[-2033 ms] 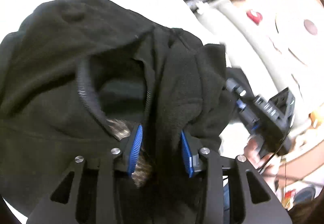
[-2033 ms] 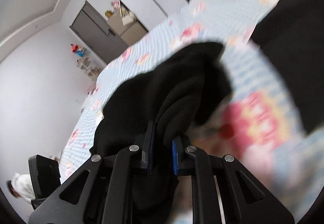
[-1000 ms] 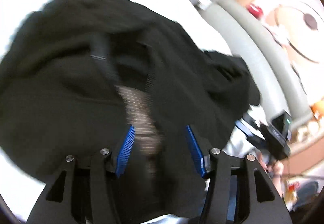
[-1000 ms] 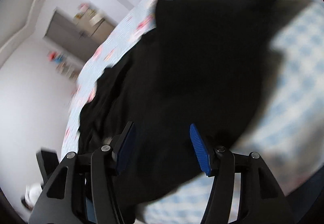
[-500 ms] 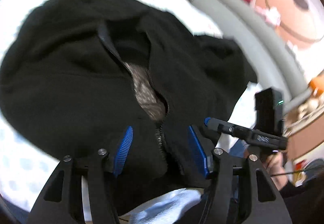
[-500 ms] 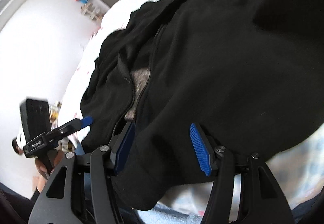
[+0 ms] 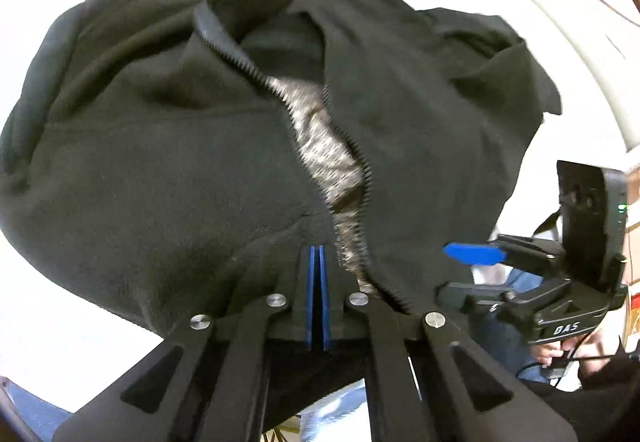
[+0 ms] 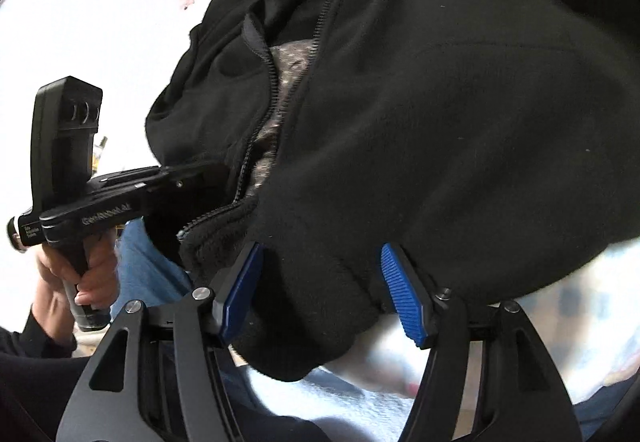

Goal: Fold clothes

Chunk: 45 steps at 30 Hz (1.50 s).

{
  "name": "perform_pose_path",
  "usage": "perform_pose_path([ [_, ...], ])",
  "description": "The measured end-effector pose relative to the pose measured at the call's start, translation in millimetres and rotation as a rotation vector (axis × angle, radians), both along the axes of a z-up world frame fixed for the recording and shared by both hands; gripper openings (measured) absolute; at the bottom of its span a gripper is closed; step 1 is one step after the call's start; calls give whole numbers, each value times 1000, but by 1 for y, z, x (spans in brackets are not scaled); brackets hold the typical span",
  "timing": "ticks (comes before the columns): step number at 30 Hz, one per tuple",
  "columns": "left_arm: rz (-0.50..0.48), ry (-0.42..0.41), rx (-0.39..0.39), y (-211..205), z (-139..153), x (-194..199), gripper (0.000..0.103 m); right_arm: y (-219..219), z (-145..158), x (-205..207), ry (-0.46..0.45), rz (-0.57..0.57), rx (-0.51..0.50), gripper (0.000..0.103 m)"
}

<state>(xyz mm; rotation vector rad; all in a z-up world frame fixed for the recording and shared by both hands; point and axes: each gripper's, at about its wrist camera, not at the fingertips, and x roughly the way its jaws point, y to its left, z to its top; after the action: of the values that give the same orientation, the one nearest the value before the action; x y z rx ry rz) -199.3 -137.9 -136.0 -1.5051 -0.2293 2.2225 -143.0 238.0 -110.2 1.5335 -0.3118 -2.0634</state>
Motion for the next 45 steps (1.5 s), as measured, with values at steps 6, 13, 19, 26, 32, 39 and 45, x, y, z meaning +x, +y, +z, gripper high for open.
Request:
perform_pose_path([
  [6,-61,-5,-94,13,-8,15,56,-17,5,4,26,77,30,70],
  [13,-43,39,-286,40,-26,22,28,-23,-7,1,10,52,54,72],
  [19,-33,107,-134,30,17,29,12,10,37,-2,91,-37,-57,71],
  [26,-93,87,23,22,35,34,12,-4,-4,-14,-21,6,-1,71],
  [32,-95,-103,43,26,-32,18,20,21,-5,-17,-53,-77,-88,69],
  [39,156,-81,180,-50,-20,41,50,67,16,2,-30,-205,-79,69],
  [45,355,-125,332,-105,-39,57,48,85,-12,-2,-86,-351,-148,70],
])
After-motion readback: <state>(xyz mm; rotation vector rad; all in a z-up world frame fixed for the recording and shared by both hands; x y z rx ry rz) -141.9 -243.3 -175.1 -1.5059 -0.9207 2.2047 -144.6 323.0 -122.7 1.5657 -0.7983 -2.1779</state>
